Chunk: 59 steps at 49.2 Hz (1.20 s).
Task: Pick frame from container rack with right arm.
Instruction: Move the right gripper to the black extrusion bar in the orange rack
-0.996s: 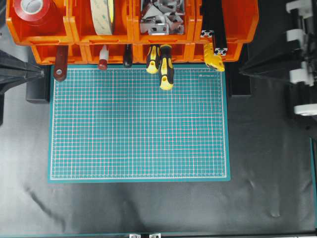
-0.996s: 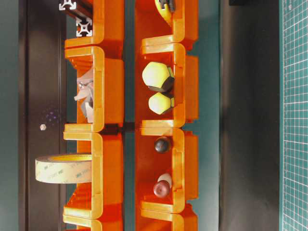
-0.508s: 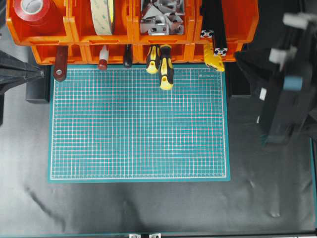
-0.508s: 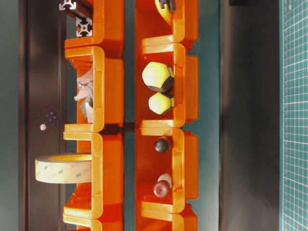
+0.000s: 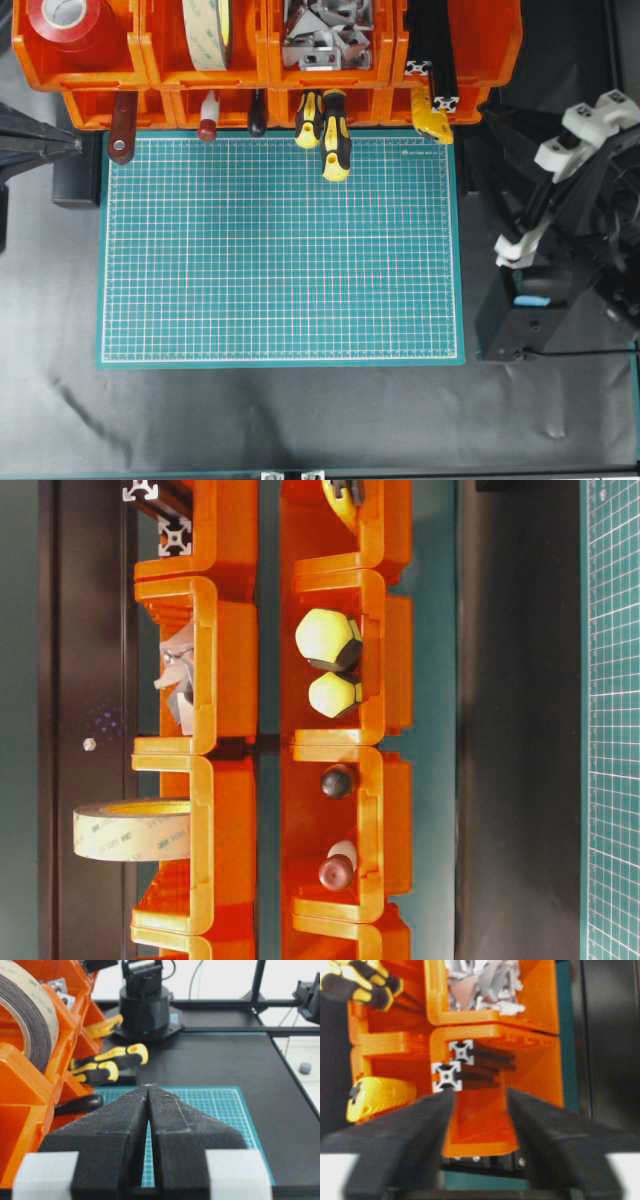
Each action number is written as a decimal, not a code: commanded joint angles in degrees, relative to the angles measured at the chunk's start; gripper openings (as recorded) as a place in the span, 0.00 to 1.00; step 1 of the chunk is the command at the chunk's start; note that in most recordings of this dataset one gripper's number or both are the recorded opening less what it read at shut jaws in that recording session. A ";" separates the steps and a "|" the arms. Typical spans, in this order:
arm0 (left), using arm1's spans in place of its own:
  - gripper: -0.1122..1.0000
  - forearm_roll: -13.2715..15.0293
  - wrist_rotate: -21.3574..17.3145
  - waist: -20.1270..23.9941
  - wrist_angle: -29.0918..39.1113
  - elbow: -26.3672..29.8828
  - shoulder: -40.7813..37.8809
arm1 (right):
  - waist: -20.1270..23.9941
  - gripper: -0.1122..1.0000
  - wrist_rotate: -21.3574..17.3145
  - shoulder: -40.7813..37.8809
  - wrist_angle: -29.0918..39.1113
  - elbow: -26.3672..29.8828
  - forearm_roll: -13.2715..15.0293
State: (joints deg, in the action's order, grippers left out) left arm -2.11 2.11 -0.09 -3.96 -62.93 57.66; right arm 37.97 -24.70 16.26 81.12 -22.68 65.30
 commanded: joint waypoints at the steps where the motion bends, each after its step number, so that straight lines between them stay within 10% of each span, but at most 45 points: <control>1: 0.10 -0.18 0.09 0.09 0.44 1.93 0.18 | 0.00 0.63 -0.35 -0.18 -0.35 -0.26 0.88; 8: 0.10 -0.18 0.09 0.18 2.20 2.11 0.70 | -0.79 0.86 -0.35 -1.49 -0.44 -1.76 1.49; 38: 0.10 -0.18 0.09 0.00 4.57 2.29 1.67 | -9.49 0.84 -4.13 -4.39 -4.66 -5.01 3.08; 50: 0.10 -0.18 0.09 0.00 4.57 2.29 1.76 | -9.67 0.79 -5.19 -5.63 -4.57 -5.45 2.99; 59: 0.10 -0.18 0.09 0.18 4.66 2.37 1.76 | -9.67 0.55 -5.27 -7.38 -4.22 -5.36 2.55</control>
State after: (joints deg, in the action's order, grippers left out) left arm -2.11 2.11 -0.09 0.88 -62.49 59.59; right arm 28.21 -29.71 8.79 76.99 -28.74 67.76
